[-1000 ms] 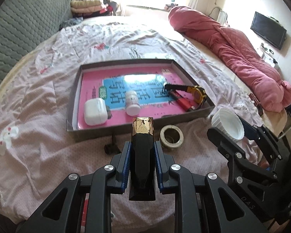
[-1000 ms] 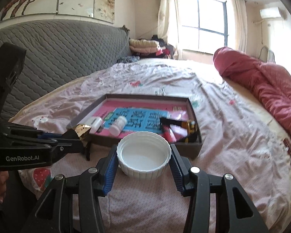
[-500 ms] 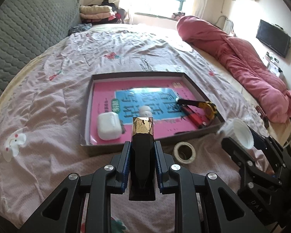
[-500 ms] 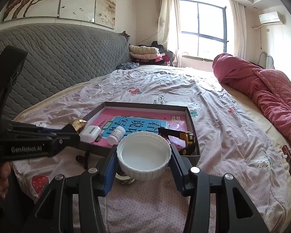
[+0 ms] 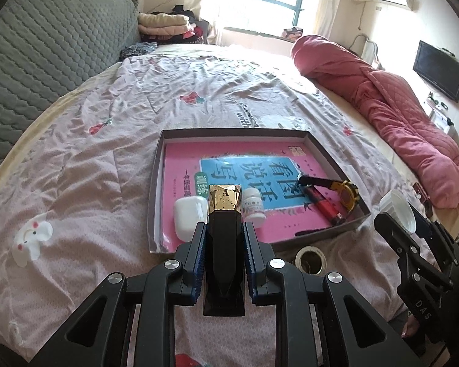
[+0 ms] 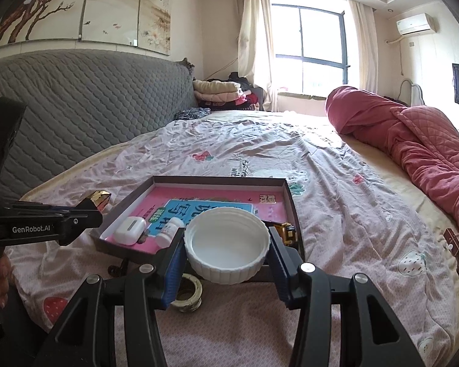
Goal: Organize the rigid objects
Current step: 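Carry the black clip and bottle cap over the tray with both tools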
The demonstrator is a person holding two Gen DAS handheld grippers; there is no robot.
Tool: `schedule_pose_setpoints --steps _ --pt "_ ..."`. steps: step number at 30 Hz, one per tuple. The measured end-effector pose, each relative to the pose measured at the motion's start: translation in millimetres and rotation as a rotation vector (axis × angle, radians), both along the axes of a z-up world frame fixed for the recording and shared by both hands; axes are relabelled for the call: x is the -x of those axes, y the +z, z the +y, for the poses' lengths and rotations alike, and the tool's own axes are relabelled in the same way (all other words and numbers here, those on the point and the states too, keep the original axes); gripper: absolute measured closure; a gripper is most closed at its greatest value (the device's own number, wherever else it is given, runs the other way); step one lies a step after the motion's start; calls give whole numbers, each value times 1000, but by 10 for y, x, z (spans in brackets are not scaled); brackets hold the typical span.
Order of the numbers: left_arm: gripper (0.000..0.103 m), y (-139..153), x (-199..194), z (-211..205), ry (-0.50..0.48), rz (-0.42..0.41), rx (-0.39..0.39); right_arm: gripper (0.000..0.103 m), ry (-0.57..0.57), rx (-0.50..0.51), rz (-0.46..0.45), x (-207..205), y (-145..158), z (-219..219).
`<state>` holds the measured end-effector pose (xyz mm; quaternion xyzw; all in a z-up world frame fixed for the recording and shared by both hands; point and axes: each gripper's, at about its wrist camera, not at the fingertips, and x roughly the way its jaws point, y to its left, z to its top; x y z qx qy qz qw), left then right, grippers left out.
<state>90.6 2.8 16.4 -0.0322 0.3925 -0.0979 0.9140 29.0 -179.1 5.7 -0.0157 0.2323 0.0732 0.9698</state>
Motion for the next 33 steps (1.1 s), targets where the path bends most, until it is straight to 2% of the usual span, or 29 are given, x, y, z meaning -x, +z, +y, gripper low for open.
schedule_pose_setpoints --steps 11,33 --pt "80 -12 -175 -120 -8 -4 -2 53 -40 -14 -1 -146 -39 -104" --pt "80 -272 -565 -90 19 37 -6 53 -43 -12 7 -520 -157 -90"
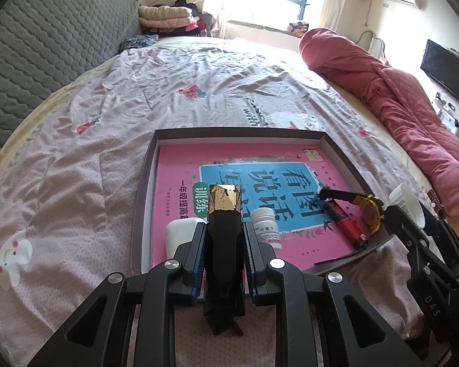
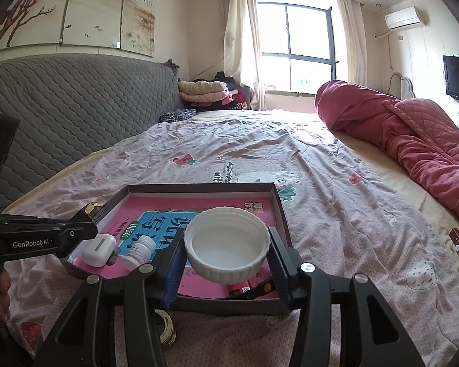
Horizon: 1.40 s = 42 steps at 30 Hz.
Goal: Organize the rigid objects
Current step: 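Carry the black clip and bottle cap over the tray with both tools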
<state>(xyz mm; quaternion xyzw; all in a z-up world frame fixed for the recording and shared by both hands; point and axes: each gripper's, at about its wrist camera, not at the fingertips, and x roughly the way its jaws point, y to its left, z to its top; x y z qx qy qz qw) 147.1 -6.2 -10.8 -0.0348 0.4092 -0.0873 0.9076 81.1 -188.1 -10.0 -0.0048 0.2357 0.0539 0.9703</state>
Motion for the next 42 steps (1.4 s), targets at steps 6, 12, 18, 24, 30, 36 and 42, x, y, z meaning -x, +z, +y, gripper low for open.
schedule_pose_setpoints --steps 6,12,18,24,30,36,42 --pt "80 -72 -121 -34 4 11 -1 53 -5 1 5 -86 -29 -4" --pt "80 -135 -219 -99 -1 24 -5 53 -4 -4 8 -197 -42 37" --pt "80 -227 -267 -161 -11 43 -17 53 23 21 11 -297 -89 165" --pt "80 -314 -271 -215 -23 61 -21 53 46 25 40 -351 -169 202" --pt "80 -363 -263 -263 -34 68 -25 53 50 21 47 -386 -189 201" --pt "80 -414 -272 -299 -39 79 -26 53 57 22 58 -417 -214 205" --pt "80 -439 -293 -319 -45 82 -25 53 74 19 84 -460 -257 214"
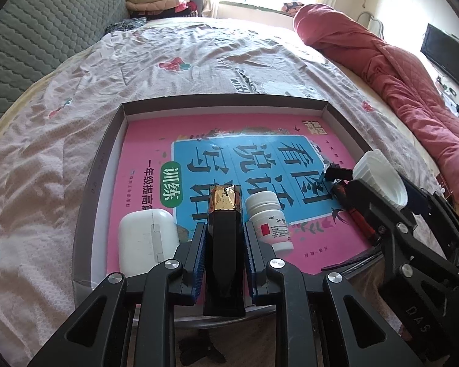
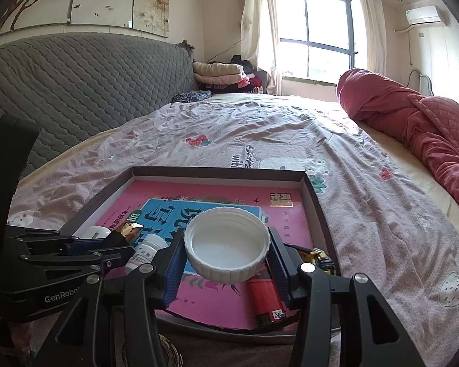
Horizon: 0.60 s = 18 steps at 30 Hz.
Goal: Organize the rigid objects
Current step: 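Carry the black clip and bottle cap over the tray with both tools, then lower the clip beside the pill bottle while the right tool lowers the cap beside the lighter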
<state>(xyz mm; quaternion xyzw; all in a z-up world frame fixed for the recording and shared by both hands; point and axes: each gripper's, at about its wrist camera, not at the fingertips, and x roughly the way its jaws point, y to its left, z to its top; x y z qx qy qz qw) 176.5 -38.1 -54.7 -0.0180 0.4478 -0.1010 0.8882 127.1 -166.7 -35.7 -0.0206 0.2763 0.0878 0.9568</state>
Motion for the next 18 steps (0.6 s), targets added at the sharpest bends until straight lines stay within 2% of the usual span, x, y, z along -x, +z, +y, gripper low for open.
schedule_pose_setpoints --steps 18 --pt "80 -61 2 -11 -13 11 -4 53 47 33 79 -113 -125 122"
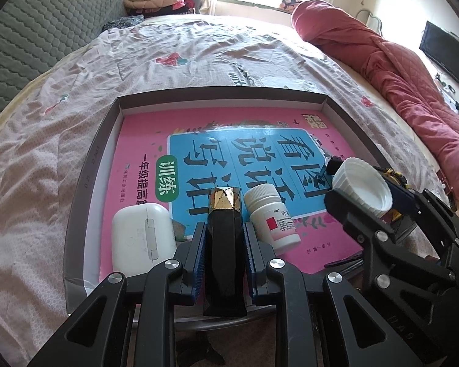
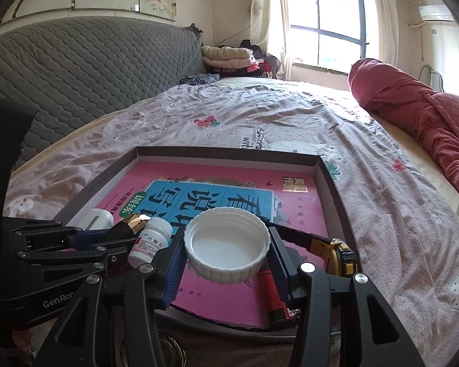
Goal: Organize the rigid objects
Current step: 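Lower the clip beside the pill bottle while the right tool lowers the cap beside the lighter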
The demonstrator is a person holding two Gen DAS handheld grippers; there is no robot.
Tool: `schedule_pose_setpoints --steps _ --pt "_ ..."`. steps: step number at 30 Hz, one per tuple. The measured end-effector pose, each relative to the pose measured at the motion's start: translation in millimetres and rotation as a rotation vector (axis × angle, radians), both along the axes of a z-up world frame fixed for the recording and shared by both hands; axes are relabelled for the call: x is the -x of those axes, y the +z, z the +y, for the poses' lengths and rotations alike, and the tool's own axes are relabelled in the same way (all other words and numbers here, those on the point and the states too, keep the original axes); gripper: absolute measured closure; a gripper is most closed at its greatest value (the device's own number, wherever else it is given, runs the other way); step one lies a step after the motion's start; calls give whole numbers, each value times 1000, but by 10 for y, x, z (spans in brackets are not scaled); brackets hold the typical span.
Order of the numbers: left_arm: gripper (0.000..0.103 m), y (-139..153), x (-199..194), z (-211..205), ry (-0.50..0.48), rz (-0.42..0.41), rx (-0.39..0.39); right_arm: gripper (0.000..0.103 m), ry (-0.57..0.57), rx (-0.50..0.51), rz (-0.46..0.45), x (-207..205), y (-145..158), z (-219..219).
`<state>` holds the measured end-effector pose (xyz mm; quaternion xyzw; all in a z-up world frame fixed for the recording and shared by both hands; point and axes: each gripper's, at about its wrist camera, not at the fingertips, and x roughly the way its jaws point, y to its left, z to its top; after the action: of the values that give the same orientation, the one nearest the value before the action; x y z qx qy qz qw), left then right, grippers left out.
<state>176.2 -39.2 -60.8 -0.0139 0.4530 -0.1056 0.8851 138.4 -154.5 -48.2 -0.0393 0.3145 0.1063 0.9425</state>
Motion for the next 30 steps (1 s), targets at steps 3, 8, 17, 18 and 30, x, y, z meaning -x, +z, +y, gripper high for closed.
schedule_pose_setpoints --steps 3,8,17,18,30 --pt "80 0 6 -8 -2 -3 -4 53 13 14 10 -15 -11 40" --pt "80 -3 2 -3 -1 -2 -7 53 37 55 40 -40 -64 121" --pt "80 12 12 6 -4 4 -13 53 53 81 93 -69 -106 125" --pt "80 9 14 11 -4 5 -11 53 57 81 99 -72 -110 122" --pt "80 -4 -8 10 -7 17 -10 53 46 53 131 -99 -120 34"
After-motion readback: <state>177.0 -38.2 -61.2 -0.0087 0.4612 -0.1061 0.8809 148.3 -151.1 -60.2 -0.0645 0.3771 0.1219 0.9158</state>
